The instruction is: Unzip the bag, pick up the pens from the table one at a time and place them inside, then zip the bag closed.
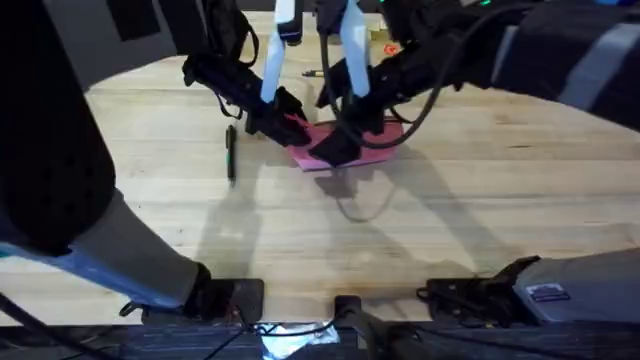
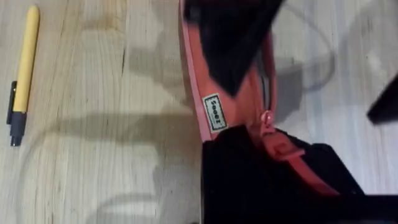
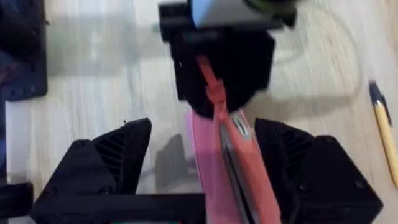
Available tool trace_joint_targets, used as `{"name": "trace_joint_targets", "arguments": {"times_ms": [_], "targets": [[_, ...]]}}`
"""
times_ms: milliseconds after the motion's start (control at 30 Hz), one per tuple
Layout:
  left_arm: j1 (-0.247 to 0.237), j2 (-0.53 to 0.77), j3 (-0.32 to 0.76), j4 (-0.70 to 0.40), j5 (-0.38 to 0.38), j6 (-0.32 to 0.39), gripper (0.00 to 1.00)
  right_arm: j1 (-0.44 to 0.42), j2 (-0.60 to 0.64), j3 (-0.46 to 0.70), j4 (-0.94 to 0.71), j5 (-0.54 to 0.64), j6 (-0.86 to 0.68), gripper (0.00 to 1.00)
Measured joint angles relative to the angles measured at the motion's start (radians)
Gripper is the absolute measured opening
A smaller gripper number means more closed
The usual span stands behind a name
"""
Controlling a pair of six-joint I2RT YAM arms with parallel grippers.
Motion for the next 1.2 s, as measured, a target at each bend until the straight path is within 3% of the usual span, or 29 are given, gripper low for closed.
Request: {"name": "trace_joint_targets", "arguments": {"times_ms": [433,467,533,667,700,1200], "targets": [[0.0,0.0,0.0,0.0,0.0,0.0,0.042,-0.029,-0.161,0.004,-0.176,0.271,-0.001,0.996],[0.0,0.0,0.0,0.0,0.0,0.001,0.079,-0.029,-0.168,0.004,-0.176,0.28,-0.001,0.996],[0.0,0.0,0.0,0.001,0.004,0.001,0.278,-0.029,-0.178,0.004,-0.176,0.292,-0.001,0.995],[0.0,0.0,0.0,0.003,0.008,0.003,0.898,-0.029,-0.189,0.004,-0.175,0.303,-0.001,0.995],[0.0,0.0,0.0,0.002,0.008,0.0,0.966,-0.029,-0.189,0.004,-0.175,0.304,-0.001,0.995],[0.0,0.0,0.002,0.002,0.008,0.0,0.994,-0.037,-0.192,0.004,-0.168,0.312,-0.002,0.996]]}}
